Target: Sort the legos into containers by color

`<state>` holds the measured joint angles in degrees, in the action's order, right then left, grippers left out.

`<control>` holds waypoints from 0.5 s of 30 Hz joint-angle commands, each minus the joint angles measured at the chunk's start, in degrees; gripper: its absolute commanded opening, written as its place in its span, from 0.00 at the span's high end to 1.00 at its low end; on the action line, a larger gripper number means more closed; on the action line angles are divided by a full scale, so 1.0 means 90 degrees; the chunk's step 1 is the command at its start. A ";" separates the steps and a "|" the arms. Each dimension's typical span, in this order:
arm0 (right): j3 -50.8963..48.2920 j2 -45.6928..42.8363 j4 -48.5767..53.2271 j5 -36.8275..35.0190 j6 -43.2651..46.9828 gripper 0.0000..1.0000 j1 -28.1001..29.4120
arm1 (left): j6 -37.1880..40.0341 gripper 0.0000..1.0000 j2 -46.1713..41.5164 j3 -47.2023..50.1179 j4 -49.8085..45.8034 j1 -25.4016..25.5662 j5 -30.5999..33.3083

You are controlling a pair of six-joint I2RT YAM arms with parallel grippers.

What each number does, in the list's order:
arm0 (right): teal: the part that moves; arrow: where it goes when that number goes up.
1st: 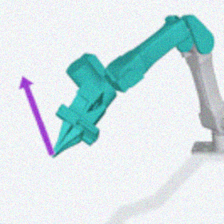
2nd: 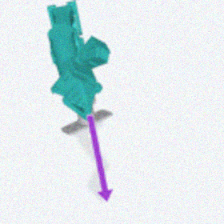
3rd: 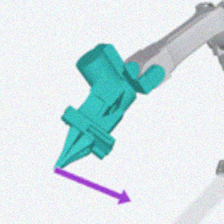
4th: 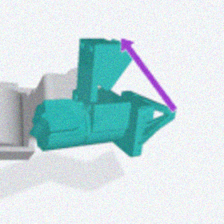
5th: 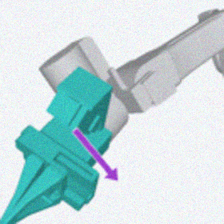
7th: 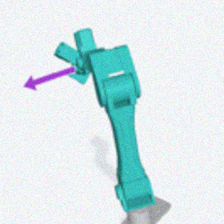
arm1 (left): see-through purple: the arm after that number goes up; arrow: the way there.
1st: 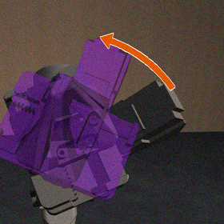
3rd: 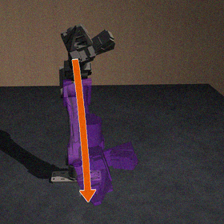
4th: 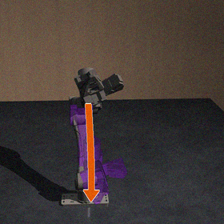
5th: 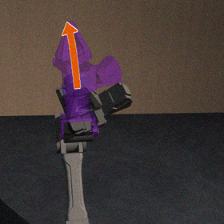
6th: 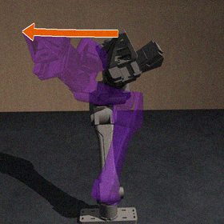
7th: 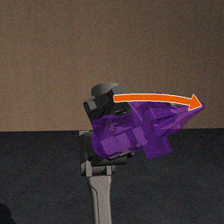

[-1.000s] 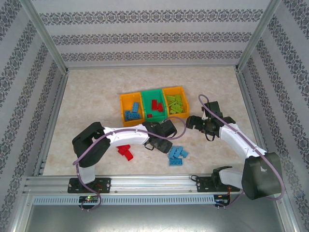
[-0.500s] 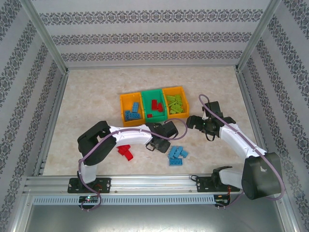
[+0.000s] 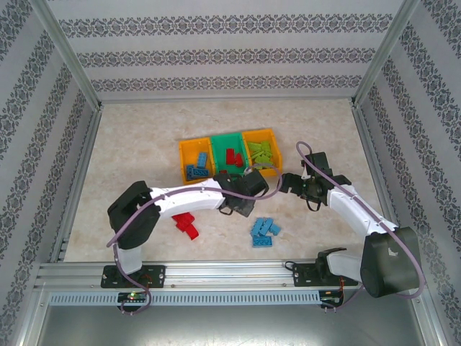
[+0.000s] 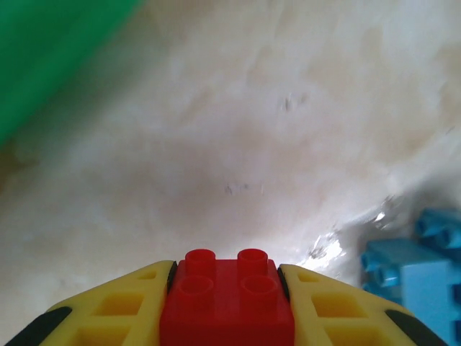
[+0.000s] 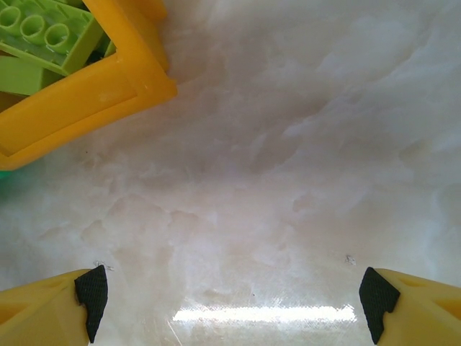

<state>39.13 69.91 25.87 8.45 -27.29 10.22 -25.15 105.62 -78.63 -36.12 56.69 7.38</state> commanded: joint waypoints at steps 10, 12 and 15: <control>-0.0354 -0.0369 -0.0178 0.0075 0.0127 0.08 0.0272 | 0.0324 0.72 0.0057 -0.1411 -0.0470 -0.1891 -0.0181; -0.0344 -0.0403 -0.0086 -0.0029 0.0186 0.09 0.0461 | 0.0311 0.73 0.0274 -0.1645 -0.0464 -0.2051 -0.0366; -0.0250 -0.0368 0.0170 -0.0173 0.0100 0.10 0.0735 | 0.0223 0.67 0.0696 -0.2122 -0.0689 -0.2216 -0.0456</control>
<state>36.56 67.13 25.12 8.93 -26.68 15.03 -23.14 108.31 -94.17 -38.39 37.58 5.87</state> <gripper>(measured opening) 0.904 0.344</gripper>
